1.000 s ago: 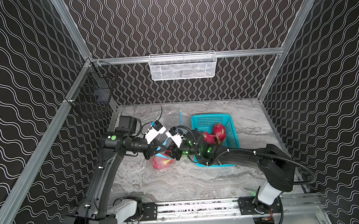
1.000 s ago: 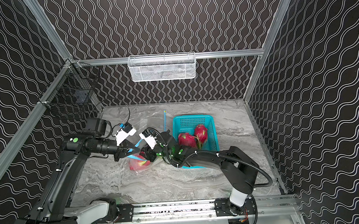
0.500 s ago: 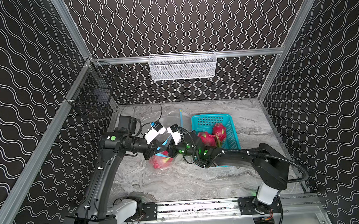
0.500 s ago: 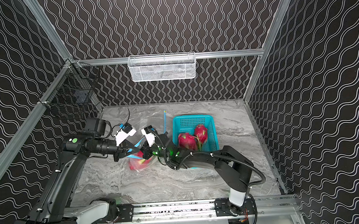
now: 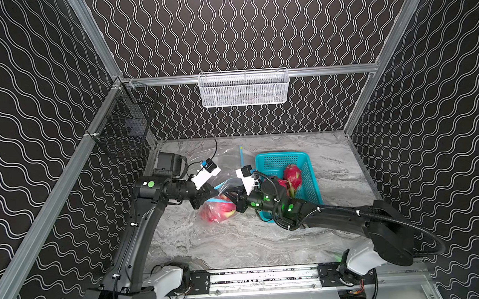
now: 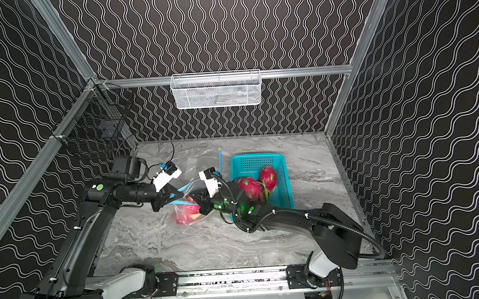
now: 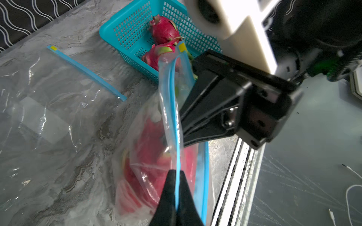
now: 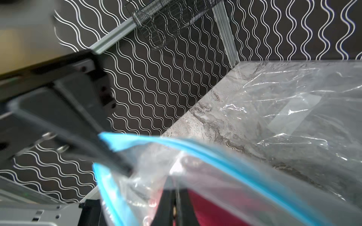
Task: Open the zip-top bag and take out the dragon fruit
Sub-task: Pick up the dragon fruit from the zipper food storage bag.
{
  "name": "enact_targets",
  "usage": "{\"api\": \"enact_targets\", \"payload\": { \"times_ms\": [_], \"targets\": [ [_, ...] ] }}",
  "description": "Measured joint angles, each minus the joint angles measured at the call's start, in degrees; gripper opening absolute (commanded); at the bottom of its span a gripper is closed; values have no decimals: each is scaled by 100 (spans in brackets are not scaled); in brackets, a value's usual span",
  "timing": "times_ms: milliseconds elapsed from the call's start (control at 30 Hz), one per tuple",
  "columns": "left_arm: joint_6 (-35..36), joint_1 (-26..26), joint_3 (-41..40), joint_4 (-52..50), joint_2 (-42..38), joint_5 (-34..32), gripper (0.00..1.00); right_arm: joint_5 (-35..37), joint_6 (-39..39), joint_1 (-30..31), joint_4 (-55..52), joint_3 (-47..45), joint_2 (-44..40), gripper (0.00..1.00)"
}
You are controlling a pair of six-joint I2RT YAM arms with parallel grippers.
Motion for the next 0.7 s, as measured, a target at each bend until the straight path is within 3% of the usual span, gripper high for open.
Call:
{"api": "enact_targets", "payload": {
  "times_ms": [367,700],
  "targets": [
    [212,-2,-273,31,-105,-457,0,175,-164,-20,15,-260,-667,0],
    [295,-7,-1012,520,-522,-688,0,540,-22,-31,-15,155,-767,0]
  ]
}}
